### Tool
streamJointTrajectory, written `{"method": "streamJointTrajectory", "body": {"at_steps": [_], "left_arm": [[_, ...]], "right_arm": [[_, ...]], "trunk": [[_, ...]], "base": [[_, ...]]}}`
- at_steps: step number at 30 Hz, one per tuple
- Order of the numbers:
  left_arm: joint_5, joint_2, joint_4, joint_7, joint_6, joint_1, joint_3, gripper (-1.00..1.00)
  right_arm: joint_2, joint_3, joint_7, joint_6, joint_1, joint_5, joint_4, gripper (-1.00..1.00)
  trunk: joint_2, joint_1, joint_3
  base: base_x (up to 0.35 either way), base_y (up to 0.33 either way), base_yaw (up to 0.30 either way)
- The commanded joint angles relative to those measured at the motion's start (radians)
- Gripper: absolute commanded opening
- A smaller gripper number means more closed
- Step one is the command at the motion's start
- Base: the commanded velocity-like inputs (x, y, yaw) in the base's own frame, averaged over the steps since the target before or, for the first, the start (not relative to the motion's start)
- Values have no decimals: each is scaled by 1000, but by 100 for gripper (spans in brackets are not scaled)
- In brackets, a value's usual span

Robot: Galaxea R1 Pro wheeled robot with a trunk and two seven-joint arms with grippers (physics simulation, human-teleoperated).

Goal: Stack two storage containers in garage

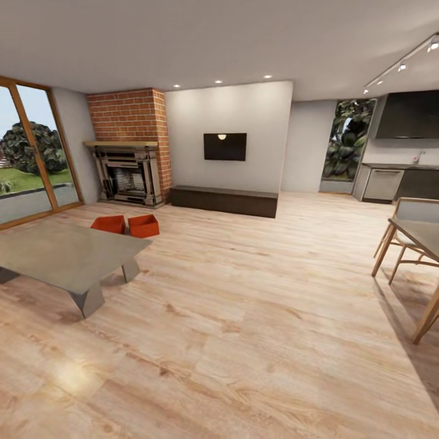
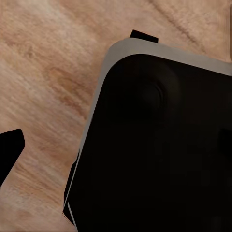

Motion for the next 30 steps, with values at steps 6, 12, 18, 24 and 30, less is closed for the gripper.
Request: {"method": "streamJointTrajectory", "body": {"at_steps": [6, 12, 18, 24, 30], "left_arm": [[2, -1, -1, 2, 1, 0, 7, 100], [4, -1, -1, 2, 2, 0, 7, 100], [4, -1, 0, 2, 1, 0, 7, 100], [4, -1, 0, 2, 1, 0, 7, 100], [4, -1, 0, 2, 1, 0, 7, 100]], "right_arm": [[0, 7, 5, -6, -1, -10, 3, 100], [0, 7, 5, -6, -1, -10, 3, 100], [0, 6, 5, -6, -1, -10, 3, 100], [0, 4, 5, -7, -1, -11, 3, 100], [0, 6, 5, -7, -1, -8, 3, 100]], "trunk": [[0, 1, -1], [0, 1, -1], [0, 1, -1], [0, 1, -1], [0, 1, -1]], "base": [[325, 0, 0], [325, 0, 0], [325, 0, 0], [325, 0, 0], [325, 0, 0]]}}
